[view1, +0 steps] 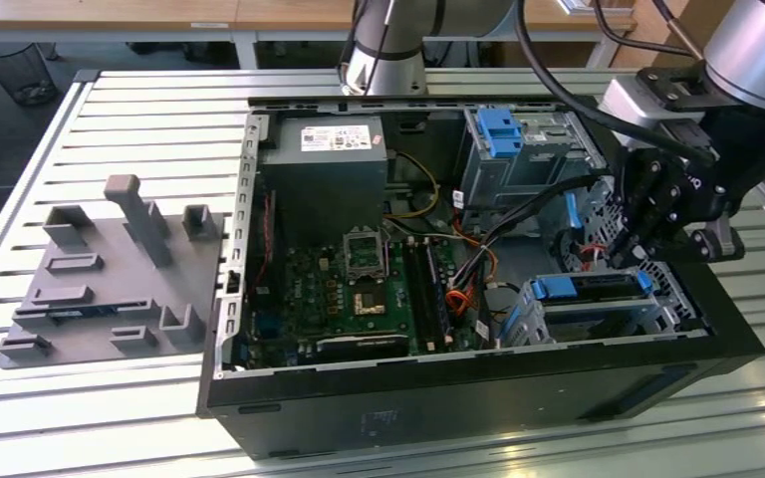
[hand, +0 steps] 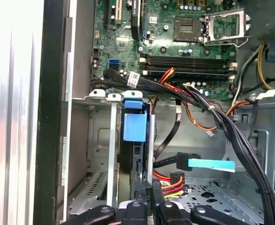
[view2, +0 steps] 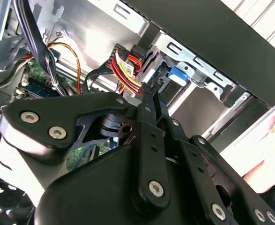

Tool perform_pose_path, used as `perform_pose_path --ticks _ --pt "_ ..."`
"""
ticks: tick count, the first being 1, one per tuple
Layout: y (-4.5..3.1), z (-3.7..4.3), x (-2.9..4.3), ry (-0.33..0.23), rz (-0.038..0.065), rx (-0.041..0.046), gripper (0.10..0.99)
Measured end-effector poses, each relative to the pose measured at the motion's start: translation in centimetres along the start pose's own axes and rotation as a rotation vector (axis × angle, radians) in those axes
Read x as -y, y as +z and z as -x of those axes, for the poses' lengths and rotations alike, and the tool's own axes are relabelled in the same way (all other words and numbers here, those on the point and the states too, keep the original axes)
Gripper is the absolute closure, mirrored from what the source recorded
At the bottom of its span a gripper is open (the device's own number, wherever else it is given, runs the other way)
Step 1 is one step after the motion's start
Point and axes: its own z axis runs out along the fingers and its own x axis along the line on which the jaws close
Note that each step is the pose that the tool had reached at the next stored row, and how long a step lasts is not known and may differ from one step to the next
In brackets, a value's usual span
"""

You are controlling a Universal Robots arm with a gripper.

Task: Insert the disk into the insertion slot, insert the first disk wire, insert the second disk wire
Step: 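Insert the first disk wire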

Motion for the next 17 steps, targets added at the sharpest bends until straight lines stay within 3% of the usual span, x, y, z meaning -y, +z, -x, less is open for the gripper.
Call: perform_pose_path --ticks 6,17 --pt "0.11 -0.19 -0.16 -0.011 -0.004 -0.0001 0.918" --pt "0.98 -0.47 -0.21 -0.004 -0.004 -0.0003 0.918"
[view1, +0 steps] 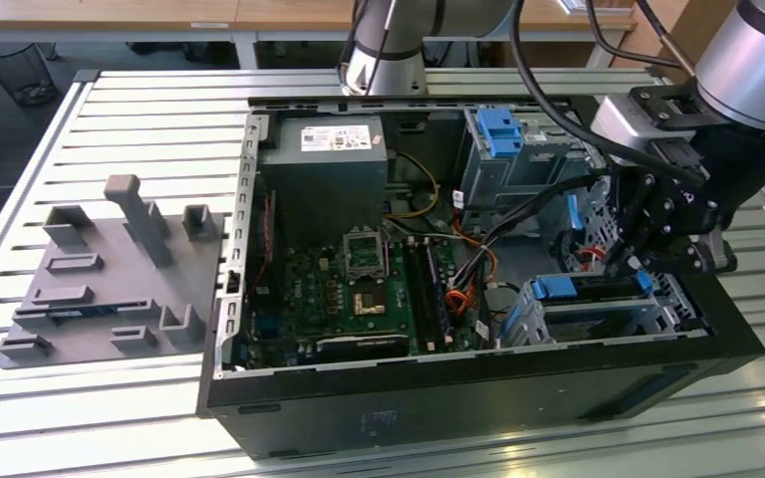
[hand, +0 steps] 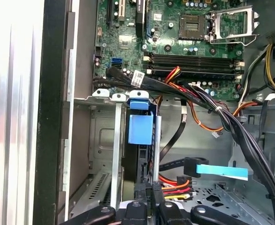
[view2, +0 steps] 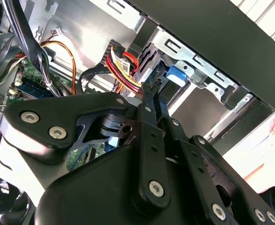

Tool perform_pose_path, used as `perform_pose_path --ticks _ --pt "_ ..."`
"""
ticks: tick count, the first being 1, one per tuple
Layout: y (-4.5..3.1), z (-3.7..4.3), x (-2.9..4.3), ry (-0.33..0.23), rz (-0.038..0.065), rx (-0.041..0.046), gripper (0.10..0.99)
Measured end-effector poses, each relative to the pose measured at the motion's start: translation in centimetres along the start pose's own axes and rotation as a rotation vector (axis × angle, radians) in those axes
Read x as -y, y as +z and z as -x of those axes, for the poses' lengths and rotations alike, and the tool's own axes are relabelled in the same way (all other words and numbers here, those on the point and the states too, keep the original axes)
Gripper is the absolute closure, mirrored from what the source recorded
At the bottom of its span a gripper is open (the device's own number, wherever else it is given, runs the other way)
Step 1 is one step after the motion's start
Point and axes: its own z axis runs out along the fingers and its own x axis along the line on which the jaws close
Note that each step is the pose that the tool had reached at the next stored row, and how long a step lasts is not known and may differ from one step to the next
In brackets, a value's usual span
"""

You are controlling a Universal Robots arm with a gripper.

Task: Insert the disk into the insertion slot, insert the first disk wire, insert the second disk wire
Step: 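Insert the first disk wire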

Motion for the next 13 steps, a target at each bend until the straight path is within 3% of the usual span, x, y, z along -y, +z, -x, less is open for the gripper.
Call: perform_pose_path --ticks 13 --pt "0.36 -0.16 -0.03 0.000 0.000 0.0000 0.918"
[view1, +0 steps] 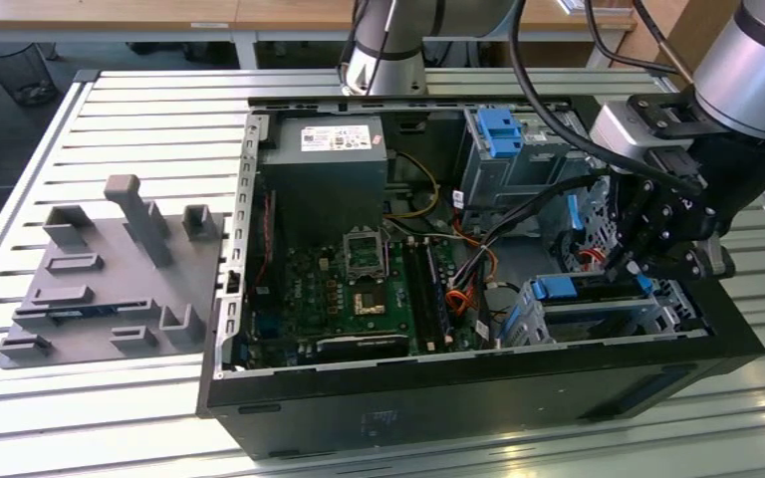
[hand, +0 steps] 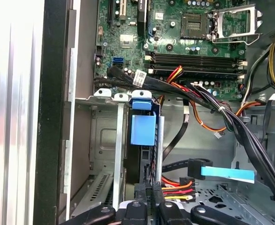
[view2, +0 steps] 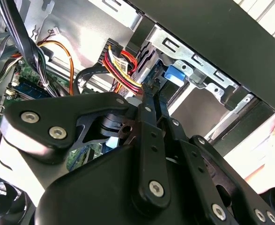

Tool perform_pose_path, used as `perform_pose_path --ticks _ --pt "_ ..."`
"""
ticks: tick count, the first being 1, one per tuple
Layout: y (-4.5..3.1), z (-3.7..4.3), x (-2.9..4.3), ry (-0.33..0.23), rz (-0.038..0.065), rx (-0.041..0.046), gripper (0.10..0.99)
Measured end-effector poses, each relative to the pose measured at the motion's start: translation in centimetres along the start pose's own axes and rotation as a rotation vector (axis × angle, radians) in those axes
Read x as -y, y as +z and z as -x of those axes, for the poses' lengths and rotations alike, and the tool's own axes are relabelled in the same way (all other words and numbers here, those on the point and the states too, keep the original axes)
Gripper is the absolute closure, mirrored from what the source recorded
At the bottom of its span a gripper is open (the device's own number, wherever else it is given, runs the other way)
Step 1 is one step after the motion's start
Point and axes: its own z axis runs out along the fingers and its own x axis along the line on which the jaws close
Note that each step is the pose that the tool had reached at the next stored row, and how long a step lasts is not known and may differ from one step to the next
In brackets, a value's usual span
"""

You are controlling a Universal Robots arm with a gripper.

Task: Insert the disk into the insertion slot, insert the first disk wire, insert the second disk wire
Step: 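Insert the first disk wire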

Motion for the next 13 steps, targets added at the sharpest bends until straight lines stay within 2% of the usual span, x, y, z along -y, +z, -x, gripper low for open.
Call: perform_pose_path --ticks 13 --pt "0.35 0.00 0.00 0.000 0.000 0.0002 0.918"
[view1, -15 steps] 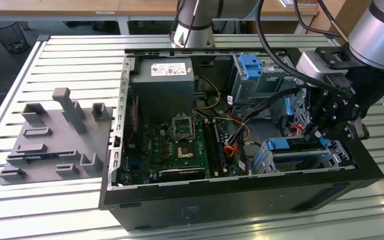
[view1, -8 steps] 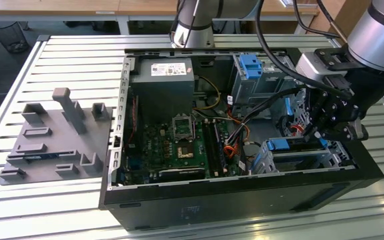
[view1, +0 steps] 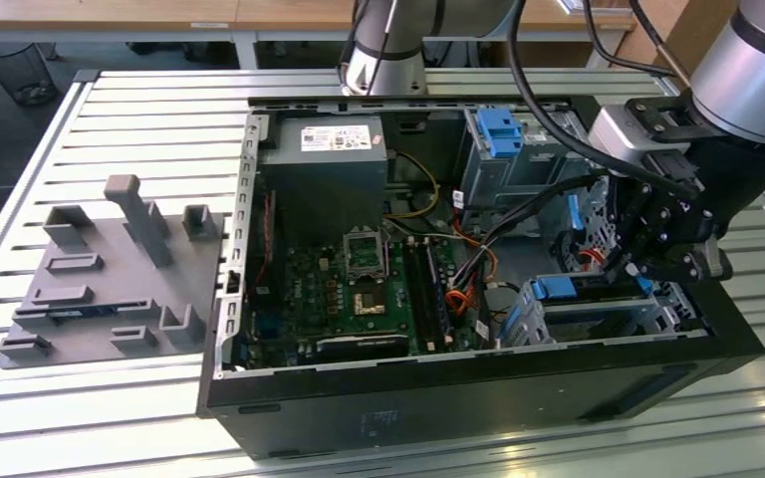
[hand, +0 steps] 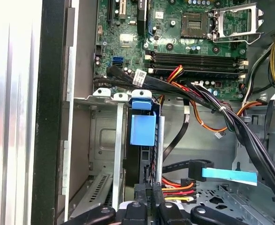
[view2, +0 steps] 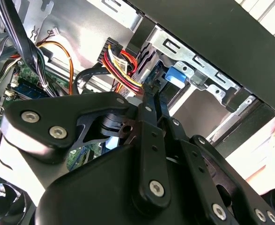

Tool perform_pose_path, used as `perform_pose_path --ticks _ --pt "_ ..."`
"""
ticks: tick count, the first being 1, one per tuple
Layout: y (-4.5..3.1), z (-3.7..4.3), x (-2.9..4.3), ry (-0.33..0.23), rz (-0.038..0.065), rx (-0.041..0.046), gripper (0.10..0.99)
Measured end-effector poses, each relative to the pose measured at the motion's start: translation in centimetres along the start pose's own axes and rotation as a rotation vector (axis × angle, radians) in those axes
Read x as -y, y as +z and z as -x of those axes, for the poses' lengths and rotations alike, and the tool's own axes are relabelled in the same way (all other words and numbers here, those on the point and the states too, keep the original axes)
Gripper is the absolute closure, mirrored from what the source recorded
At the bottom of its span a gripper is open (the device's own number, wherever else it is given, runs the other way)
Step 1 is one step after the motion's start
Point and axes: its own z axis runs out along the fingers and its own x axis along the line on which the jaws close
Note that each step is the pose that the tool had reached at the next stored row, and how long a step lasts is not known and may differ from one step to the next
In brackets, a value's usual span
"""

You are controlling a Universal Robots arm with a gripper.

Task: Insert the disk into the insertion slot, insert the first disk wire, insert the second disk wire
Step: 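Insert the first disk wire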

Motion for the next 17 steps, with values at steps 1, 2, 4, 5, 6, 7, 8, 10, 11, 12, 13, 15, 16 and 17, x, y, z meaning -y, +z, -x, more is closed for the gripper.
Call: perform_pose_path --ticks 1,2,4,5,6,7,8,10,11,12,13,15,16,17 --pt "0.08 0.00 0.00 0.000 0.000 0.0000 0.918" --pt "0.10 0.00 0.00 0.000 0.000 -0.0003 0.918" --pt "0.15 0.00 0.00 0.000 0.000 -0.0006 0.918" --pt "0.17 0.00 0.00 0.000 0.000 -0.0006 0.918" --pt "0.18 0.00 0.00 0.000 0.000 -0.0005 0.918" --pt "0.19 0.00 0.00 0.000 0.000 -0.0001 0.918" --pt "0.24 0.00 -0.01 0.000 0.000 0.0011 0.910" --pt "0.21 0.00 -0.01 0.000 0.000 0.0005 0.847" --pt "0.16 0.00 -0.01 0.000 0.000 0.0001 0.847" --pt "0.10 0.00 -0.01 0.000 0.000 0.0002 0.847" --pt "0.01 0.00 0.00 0.000 0.000 0.0005 0.847" --pt "-0.23 0.00 0.00 0.000 0.000 0.0010 0.847" --pt "-0.36 0.00 0.00 0.000 0.000 0.0013 0.847" --pt "-0.46 0.00 0.00 0.000 0.000 0.0014 0.847"
